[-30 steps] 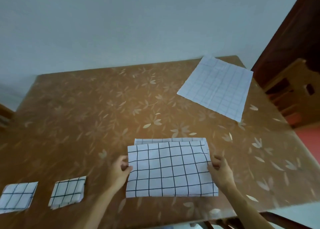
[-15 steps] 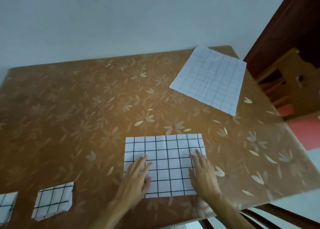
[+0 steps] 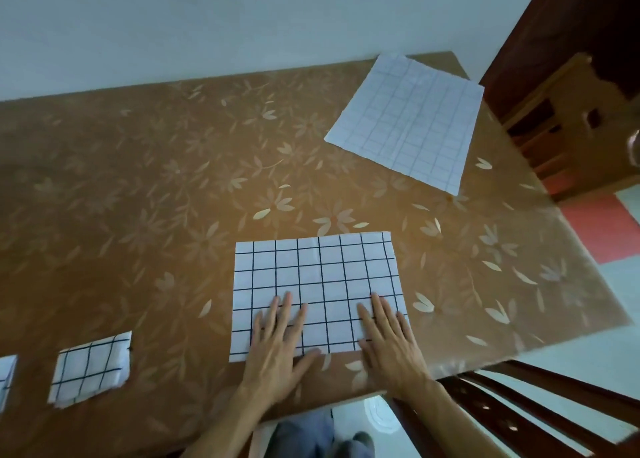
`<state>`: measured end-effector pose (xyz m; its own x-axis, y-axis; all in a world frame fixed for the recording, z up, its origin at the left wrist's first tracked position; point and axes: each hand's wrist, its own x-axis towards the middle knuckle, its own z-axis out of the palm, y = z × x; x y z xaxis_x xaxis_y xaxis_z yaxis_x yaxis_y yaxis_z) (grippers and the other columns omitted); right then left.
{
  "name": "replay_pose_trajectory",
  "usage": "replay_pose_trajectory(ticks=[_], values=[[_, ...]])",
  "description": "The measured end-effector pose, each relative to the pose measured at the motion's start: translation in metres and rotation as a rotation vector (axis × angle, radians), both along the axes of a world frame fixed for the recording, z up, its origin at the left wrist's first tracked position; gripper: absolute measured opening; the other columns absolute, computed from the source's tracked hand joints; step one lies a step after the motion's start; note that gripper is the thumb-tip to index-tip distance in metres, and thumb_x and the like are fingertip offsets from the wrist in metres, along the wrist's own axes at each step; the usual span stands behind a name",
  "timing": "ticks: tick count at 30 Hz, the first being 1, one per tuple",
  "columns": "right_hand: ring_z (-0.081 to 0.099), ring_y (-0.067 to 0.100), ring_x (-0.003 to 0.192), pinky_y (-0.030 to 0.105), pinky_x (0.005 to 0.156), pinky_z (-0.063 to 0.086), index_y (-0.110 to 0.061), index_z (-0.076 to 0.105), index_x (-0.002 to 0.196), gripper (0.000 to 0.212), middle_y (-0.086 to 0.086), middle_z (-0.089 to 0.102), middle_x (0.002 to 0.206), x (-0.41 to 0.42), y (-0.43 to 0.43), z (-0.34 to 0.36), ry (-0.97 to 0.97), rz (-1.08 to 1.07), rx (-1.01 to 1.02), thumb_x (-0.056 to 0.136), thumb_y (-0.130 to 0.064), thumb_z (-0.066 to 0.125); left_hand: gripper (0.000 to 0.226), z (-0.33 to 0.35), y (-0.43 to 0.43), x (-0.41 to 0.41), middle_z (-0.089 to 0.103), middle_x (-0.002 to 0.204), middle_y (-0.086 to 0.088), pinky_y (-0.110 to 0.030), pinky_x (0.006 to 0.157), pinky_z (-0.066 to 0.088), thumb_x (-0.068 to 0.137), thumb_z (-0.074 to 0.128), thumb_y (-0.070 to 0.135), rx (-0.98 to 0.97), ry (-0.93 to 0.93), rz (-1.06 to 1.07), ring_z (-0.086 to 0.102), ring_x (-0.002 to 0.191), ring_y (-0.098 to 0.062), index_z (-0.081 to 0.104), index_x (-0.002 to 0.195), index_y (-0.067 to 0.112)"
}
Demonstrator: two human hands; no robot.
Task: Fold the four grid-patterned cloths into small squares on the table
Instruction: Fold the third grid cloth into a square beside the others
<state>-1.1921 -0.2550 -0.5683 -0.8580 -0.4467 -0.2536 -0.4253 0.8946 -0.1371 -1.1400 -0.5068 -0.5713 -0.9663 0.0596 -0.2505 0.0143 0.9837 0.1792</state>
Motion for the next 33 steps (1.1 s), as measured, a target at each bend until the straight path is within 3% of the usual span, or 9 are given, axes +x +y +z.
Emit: replay_pose_trajectory(ticks=[5,9,12,16,19,21,23,28,33], values=[[0.007,0.028,0.154,0.040,0.123,0.014,-0.022,0.013,0.159,0.071,0.009,-0.005,0.165,0.002,0.034,0.011,-0.109,-0.155,-0.008,0.098,-0.038,0.045,0.081,-0.004,-0.023,0.015,-0.008,0.168,-0.006,-0.050,0.122,0.006,0.096,0.026,0.071,0.012,0.036,0.111,-0.005,0.155,-0.027,0.003,0.160,0.026],[0.048,0.037,0.124,0.046,0.099,0.046,-0.011,0.043,0.140,0.052,0.016,0.042,0.145,0.006,0.024,0.026,-0.095,-0.399,-0.177,0.094,-0.030,0.057,0.073,0.001,-0.037,0.026,-0.005,0.168,-0.007,-0.050,0.122,0.010,0.099,0.021,0.063,-0.040,0.039,0.102,-0.004,0.155,-0.027,0.006,0.160,0.024],[0.057,0.040,0.107,0.044,0.087,0.047,-0.004,0.044,0.132,0.043,0.018,0.047,0.126,0.005,0.007,0.043,-0.193,-0.745,-0.389,0.096,-0.023,0.058,0.063,0.010,-0.032,0.027,0.010,0.167,-0.011,-0.050,0.121,0.022,0.101,0.030,0.044,-0.033,0.057,0.071,0.011,0.154,-0.030,0.020,0.159,0.019],[0.059,0.033,0.105,0.035,0.085,0.045,-0.004,0.042,0.130,0.045,0.016,0.061,0.119,0.002,0.005,0.053,-0.450,-0.928,-0.468,0.092,-0.020,0.060,0.073,0.019,-0.011,0.024,0.032,0.159,-0.013,-0.050,0.112,0.041,0.083,0.066,0.006,0.095,0.075,0.039,0.036,0.144,-0.031,0.040,0.150,0.015],[0.064,0.027,0.085,0.034,0.073,0.048,-0.004,0.064,0.104,0.023,0.013,0.070,0.094,0.004,0.003,0.058,-0.597,-0.956,-0.470,0.085,-0.016,0.063,0.066,0.026,0.006,0.029,0.032,0.159,-0.005,-0.047,0.111,0.043,0.088,0.061,0.017,0.215,0.064,-0.067,0.032,0.145,-0.025,0.038,0.150,0.019],[0.061,0.022,0.063,0.032,0.061,0.048,-0.006,0.066,0.074,0.011,0.010,0.066,0.071,0.010,0.003,0.061,-0.645,-0.920,-0.506,0.082,-0.013,0.063,0.073,0.033,0.018,0.033,0.011,0.166,0.002,-0.045,0.120,0.027,0.091,0.053,0.030,0.237,-0.083,-0.140,0.011,0.153,-0.020,0.022,0.157,0.026],[0.053,0.016,0.050,0.026,0.049,0.043,-0.009,0.063,0.065,0.020,0.008,0.063,0.062,0.019,0.002,0.064,-0.715,-0.877,-0.519,0.085,-0.011,0.062,0.081,0.039,0.028,0.036,-0.004,0.167,0.003,-0.044,0.125,0.009,0.091,0.054,0.043,0.208,-0.182,-0.154,-0.005,0.154,-0.020,0.012,0.158,0.029],[0.053,0.014,0.045,0.027,0.048,0.043,-0.005,0.062,0.076,0.014,0.005,0.063,0.060,0.043,0.004,0.065,-0.803,-0.803,-0.536,0.089,-0.009,0.063,0.080,0.042,0.050,0.048,0.000,0.164,-0.008,-0.049,0.123,0.010,0.087,0.064,0.043,0.078,-0.180,-0.101,0.000,0.152,-0.031,0.021,0.153,0.029],[0.052,0.004,0.039,0.017,0.044,0.043,0.003,0.069,0.097,0.015,0.004,0.066,0.067,0.061,0.013,0.065,-0.779,-0.768,-0.514,0.091,-0.008,0.061,0.061,0.040,0.062,0.057,0.029,0.152,-0.015,-0.047,0.116,0.030,0.086,0.063,0.008,-0.015,-0.046,-0.137,0.030,0.141,-0.035,0.040,0.141,0.019]])
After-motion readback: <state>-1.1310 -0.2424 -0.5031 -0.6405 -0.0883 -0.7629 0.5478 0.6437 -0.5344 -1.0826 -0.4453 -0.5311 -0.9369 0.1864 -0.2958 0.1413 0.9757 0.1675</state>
